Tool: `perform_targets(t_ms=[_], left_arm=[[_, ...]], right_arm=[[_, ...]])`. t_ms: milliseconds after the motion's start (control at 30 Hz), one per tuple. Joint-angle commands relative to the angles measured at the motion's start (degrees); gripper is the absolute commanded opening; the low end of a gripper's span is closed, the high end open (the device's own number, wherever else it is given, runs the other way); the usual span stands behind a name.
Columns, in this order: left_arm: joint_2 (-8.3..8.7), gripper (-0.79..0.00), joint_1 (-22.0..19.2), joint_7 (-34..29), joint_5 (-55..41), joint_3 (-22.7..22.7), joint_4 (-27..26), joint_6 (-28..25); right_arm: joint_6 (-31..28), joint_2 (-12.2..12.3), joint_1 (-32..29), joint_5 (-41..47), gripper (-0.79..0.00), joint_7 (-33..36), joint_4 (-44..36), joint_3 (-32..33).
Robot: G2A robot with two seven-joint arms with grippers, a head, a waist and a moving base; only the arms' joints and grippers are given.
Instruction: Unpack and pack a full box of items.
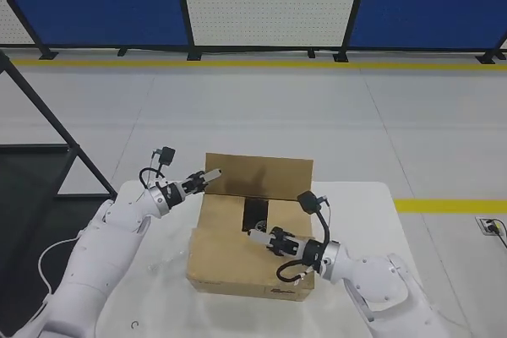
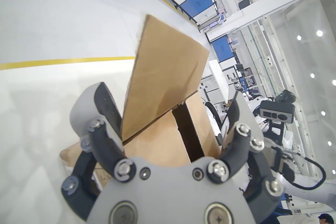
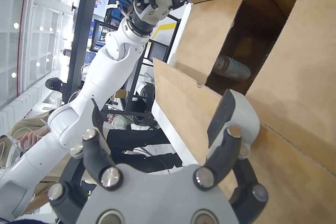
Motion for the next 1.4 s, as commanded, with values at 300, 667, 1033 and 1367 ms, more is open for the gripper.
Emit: perform_targets(t_ms=[300, 667, 1033, 1367], left_arm=[[2.97, 0.000, 3.27, -2.29, 3.02, -3.99, -7.28, -0.21], [5.16, 0.000, 7.53, -10.43, -2.46, -8.35, -16.33, 3.00], [7.55, 0.000, 12.30, -25.66, -14.68, -13.74, -25.42, 12.51], [8.24, 0.000, 14.73, -27.38, -13.88, -13.98, -28.26, 15.52]], right_arm=[[1.08, 0.17, -0.67, 0.71, 0.000, -0.89, -0.44, 0.02], [0.91, 0.46, -1.54, 1.03, 0.000, -1.55, -0.81, 0.52], [0.30, 0.79, -2.23, 3.72, 0.000, -3.32, -0.03, 3.07], [-1.55, 1.24, -3.41, 5.02, 0.000, -3.66, -0.14, 4.85]])
